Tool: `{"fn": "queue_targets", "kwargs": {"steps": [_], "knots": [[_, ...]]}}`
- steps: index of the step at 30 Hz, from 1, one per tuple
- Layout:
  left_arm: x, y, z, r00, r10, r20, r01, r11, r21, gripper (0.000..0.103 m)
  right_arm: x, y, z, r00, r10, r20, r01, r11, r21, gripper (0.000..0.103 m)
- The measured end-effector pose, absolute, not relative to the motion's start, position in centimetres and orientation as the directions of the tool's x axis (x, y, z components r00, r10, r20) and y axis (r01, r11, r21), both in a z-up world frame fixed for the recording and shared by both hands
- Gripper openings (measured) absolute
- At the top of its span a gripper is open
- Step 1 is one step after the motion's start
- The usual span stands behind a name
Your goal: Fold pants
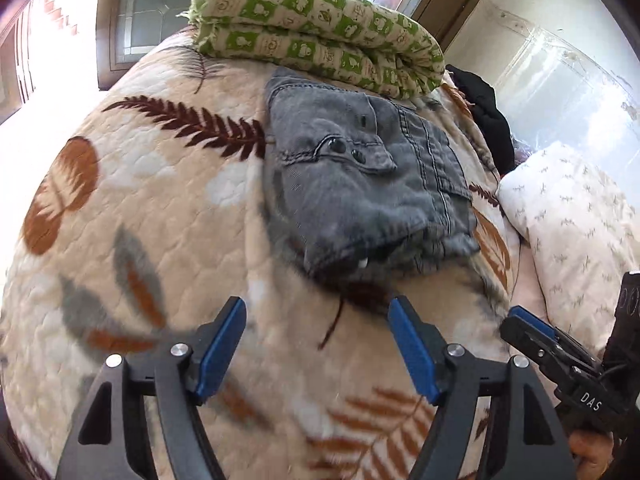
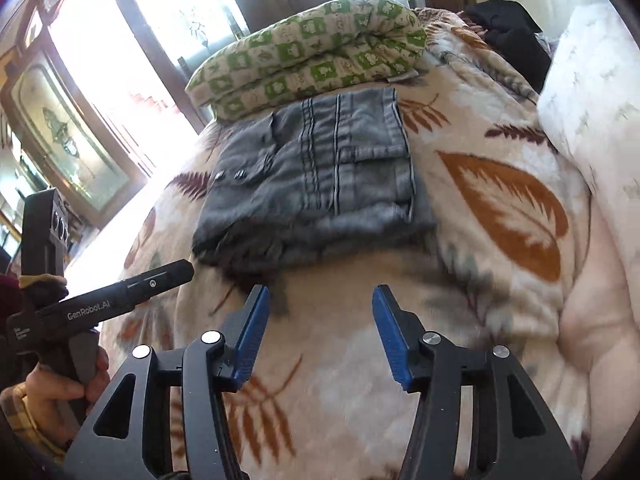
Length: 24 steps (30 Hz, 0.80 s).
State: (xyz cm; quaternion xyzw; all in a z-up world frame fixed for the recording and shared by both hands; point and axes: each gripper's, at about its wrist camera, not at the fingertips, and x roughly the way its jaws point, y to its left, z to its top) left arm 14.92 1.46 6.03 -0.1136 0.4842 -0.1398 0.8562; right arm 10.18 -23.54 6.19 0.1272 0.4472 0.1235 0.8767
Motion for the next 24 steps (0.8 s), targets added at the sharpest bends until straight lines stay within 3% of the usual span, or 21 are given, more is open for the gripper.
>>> {"fn": "queue_targets", "kwargs": {"steps": [4, 10, 14, 24], "knots": [[13.0, 1.8, 6.9, 0.507, -0.329, -0.796, 0.141, 0.943, -0.300, 0.076, 8.0, -23.9, 6.5, 0.592, 0.311, -0.744, -0.062, 0.938, 0.342, 0.055], [10.8, 0.9, 9.1, 0.564, -0.301, -0.769, 0.195, 0.953, -0.230, 0.094, 4.8, -24.2, 8.7, 0.674, 0.264, -0.690, -0.049, 0.948, 0.315, 0.076], [9.6, 0.5, 10.5, 0.612, -0.277, -0.740, 0.210, 0.960, -0.186, 0.101, 2.9, -24.0, 10.1, 0.730, 0.214, -0.649, -0.053, 0.964, 0.259, 0.082], [8.2, -0.6, 12.5, 0.668, -0.231, -0.707, 0.209, 0.971, -0.118, 0.103, 1.8, -23.0, 11.7, 0.768, 0.193, -0.610, -0.087, 0.976, 0.200, 0.092]]}}
